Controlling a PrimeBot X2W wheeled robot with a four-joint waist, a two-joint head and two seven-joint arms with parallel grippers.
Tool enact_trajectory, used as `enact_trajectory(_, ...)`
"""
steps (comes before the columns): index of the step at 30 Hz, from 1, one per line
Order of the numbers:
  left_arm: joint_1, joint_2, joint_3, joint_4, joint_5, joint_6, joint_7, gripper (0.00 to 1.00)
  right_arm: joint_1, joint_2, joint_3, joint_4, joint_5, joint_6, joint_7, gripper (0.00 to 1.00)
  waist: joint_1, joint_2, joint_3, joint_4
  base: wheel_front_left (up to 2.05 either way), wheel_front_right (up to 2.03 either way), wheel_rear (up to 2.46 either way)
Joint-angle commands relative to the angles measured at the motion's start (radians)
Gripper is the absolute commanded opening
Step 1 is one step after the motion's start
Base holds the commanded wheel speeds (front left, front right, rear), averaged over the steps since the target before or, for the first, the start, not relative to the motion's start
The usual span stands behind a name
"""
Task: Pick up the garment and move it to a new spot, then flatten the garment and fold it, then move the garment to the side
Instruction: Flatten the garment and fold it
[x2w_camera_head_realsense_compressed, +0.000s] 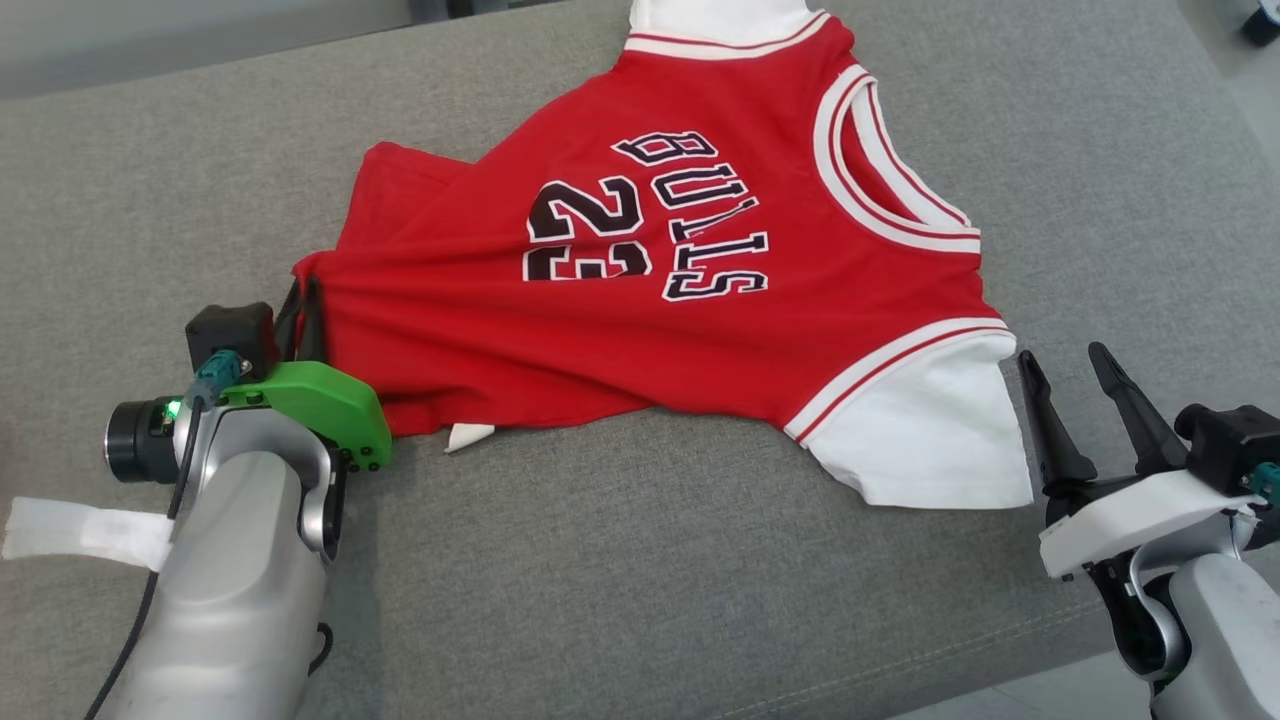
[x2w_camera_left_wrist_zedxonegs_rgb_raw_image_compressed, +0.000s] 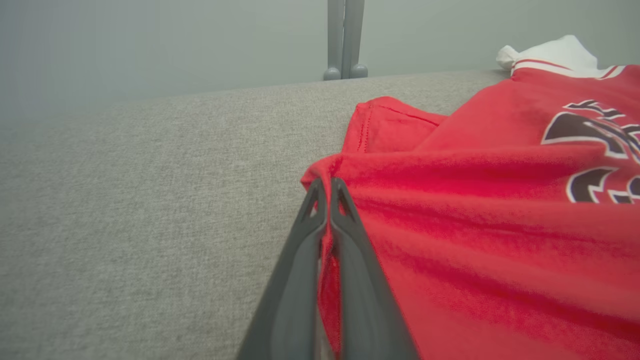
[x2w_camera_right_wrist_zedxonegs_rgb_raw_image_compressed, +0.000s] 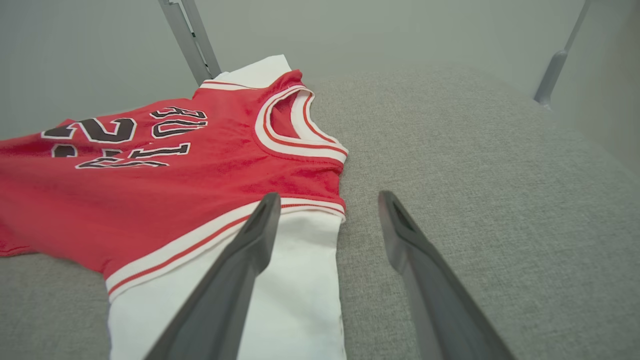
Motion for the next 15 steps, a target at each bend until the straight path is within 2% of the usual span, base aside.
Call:
enact_trajectory(1,-0.036,0.012,0.006,0.026,0.011,-0.002,0.0,0.12,-0.015,0.002,0.001,-0.003,0.007,0.0,-0.003,1.0,0.0,0.0,0.038,-0.037,0.0,0.0,0.0)
enact_trajectory(3,-0.053,0.01,0.017,0.068,0.004,-0.001,0.0,0.53,-0.018,0.005,-0.003,-0.001,0.01,0.0,-0.003,1.0,0.0,0.0,0.043,-0.042,0.0,0.0,0.0)
enact_trajectory(4,-0.061,0.01,0.029,0.077,0.001,0.008,0.0,1.0,-0.018,0.008,-0.006,0.0,0.011,0.0,-0.003,1.0,0.0,0.0,0.045,-0.044,0.0,0.0,0.0)
enact_trajectory(8,-0.033,0.002,0.098,0.0,-0.006,0.03,0.0,1.0,-0.005,0.01,-0.025,0.011,0.008,0.0,-0.003,1.0,0.0,0.0,0.028,-0.03,0.0,0.0,0.0)
enact_trajectory(15,0.13,-0.045,0.158,-0.144,0.032,-0.019,0.0,1.0,0.029,0.024,-0.048,0.024,-0.004,0.0,-0.003,1.0,0.0,0.0,-0.059,0.037,0.0,0.0,0.0)
